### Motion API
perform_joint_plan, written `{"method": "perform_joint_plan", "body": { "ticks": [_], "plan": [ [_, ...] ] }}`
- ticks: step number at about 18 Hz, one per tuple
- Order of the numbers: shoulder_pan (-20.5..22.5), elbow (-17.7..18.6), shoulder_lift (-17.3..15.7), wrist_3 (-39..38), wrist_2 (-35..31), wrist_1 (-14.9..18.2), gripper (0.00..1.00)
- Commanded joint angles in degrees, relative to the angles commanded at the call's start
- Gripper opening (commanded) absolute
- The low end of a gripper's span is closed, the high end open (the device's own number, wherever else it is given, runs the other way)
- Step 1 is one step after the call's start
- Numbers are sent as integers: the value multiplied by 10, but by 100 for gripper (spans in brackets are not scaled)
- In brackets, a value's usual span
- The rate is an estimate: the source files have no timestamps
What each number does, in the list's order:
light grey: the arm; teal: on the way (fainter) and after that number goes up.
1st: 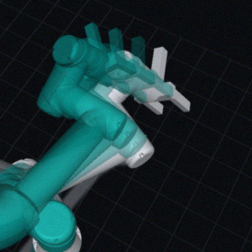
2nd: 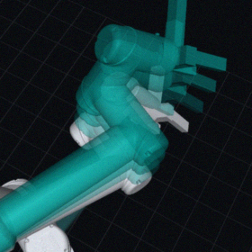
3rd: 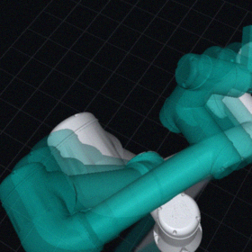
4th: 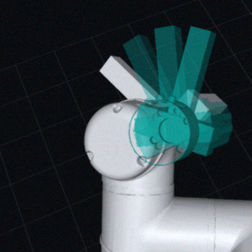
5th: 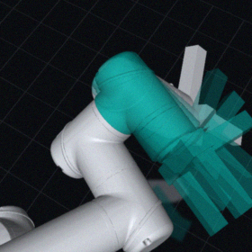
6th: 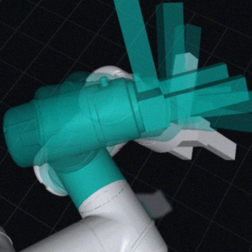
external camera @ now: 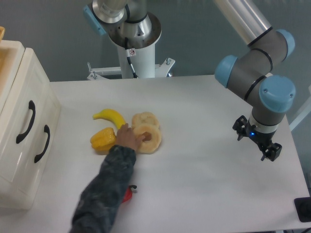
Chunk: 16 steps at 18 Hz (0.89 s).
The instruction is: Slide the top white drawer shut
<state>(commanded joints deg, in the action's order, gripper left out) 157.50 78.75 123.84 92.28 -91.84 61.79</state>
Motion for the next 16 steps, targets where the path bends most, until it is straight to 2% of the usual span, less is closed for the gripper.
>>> {"method": "perform_joint_plan", "body": {
  "ticks": [16],
  "plan": [
    [-3, 6, 3, -3, -2, 2, 100]
  ]
}}
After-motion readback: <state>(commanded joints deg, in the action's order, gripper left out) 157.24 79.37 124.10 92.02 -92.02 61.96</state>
